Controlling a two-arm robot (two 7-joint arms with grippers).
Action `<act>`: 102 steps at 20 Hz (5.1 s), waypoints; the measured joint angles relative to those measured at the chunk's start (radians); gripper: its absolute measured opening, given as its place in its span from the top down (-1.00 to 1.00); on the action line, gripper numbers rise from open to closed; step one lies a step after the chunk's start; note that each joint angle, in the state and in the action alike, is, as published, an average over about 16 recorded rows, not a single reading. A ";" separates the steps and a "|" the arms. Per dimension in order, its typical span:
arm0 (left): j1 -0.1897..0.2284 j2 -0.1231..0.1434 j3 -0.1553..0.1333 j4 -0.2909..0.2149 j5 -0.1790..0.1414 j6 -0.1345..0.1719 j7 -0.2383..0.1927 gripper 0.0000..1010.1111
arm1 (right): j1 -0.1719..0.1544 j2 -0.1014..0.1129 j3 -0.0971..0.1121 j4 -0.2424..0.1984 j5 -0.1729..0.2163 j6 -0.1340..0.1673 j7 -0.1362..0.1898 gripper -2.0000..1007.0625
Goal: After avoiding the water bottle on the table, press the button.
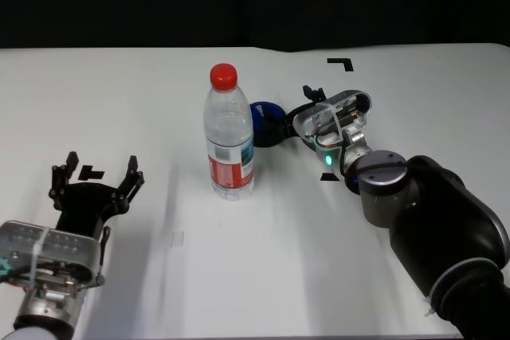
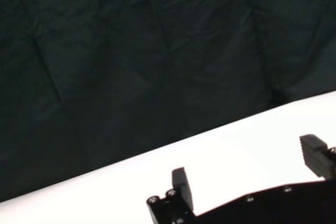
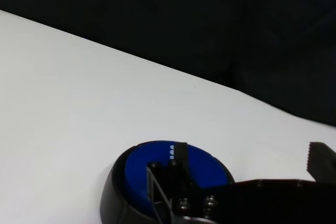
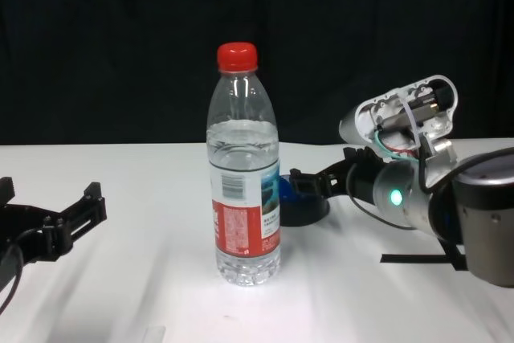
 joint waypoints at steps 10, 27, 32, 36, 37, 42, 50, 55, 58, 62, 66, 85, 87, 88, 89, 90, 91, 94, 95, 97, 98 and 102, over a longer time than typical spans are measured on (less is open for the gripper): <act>0.000 0.000 0.000 0.000 0.000 0.000 0.000 -0.99 | -0.002 0.003 -0.003 0.001 -0.001 0.005 0.006 -0.99; 0.000 0.000 0.000 0.000 0.000 0.000 0.000 -0.99 | -0.037 0.011 0.020 -0.089 0.012 -0.035 -0.017 -0.99; 0.000 0.000 0.000 0.000 0.000 0.000 0.000 -0.99 | -0.062 0.017 0.028 -0.138 0.017 -0.043 -0.022 -0.99; 0.000 0.000 0.000 0.000 0.000 0.000 0.000 -0.99 | -0.088 0.022 0.035 -0.185 0.023 -0.043 -0.024 -0.99; 0.000 0.000 0.000 0.000 0.000 0.000 0.000 -0.99 | -0.095 0.023 0.036 -0.197 0.024 -0.043 -0.024 -0.99; 0.000 0.000 0.000 0.000 0.000 0.000 0.000 -0.99 | -0.134 0.031 0.046 -0.259 0.033 -0.041 -0.026 -0.99; 0.000 0.000 0.000 0.000 0.000 0.000 0.000 -0.99 | -0.202 0.040 0.061 -0.360 0.048 -0.026 -0.032 -0.99; 0.000 0.000 0.000 0.000 0.000 0.000 0.000 -0.99 | -0.247 0.046 0.069 -0.421 0.056 -0.010 -0.036 -0.99; 0.000 0.000 0.000 0.000 0.000 0.000 0.000 -0.99 | -0.274 0.050 0.074 -0.458 0.060 0.000 -0.038 -0.99; 0.000 0.000 0.000 0.000 0.000 0.000 0.000 -0.99 | -0.307 0.054 0.080 -0.502 0.065 0.013 -0.040 -0.99; 0.000 0.000 0.000 0.000 0.000 0.000 0.000 -0.99 | -0.338 0.060 0.084 -0.543 0.070 0.024 -0.040 -0.99; 0.000 0.000 0.000 0.000 0.000 0.000 0.000 -0.99 | -0.460 0.080 0.099 -0.703 0.087 0.064 -0.042 -0.99; 0.000 0.000 0.000 0.000 0.000 0.000 0.000 -0.99 | -0.471 0.082 0.101 -0.716 0.088 0.066 -0.043 -0.99; 0.000 0.000 0.000 0.000 0.000 0.000 0.000 -0.99 | -0.476 0.083 0.102 -0.722 0.088 0.066 -0.044 -0.99; 0.000 0.000 0.000 0.000 0.000 0.000 0.000 -0.99 | -0.481 0.083 0.103 -0.728 0.088 0.067 -0.044 -0.99; 0.000 0.000 0.000 0.000 0.000 0.000 0.000 -0.99 | -0.487 0.084 0.103 -0.735 0.089 0.067 -0.045 -0.99; 0.000 0.000 0.000 0.000 0.000 0.000 0.000 -0.99 | -0.492 0.085 0.104 -0.740 0.089 0.068 -0.045 -0.99; 0.000 0.000 0.000 0.000 0.000 0.000 0.000 -0.99 | -0.508 0.087 0.106 -0.757 0.090 0.069 -0.045 -0.99; 0.000 0.000 0.000 0.000 0.000 0.000 0.000 -0.99 | -0.513 0.088 0.106 -0.763 0.090 0.069 -0.046 -0.99; 0.000 0.000 0.000 0.000 0.000 0.000 0.000 -0.99 | -0.523 0.089 0.107 -0.772 0.090 0.070 -0.046 -0.99; 0.000 0.000 0.000 0.000 0.000 0.000 0.000 -0.99 | -0.528 0.090 0.108 -0.777 0.090 0.070 -0.046 -0.99; 0.000 0.000 0.000 0.000 0.000 0.000 0.000 -0.99 | -0.548 0.091 0.109 -0.794 0.091 0.073 -0.046 -0.99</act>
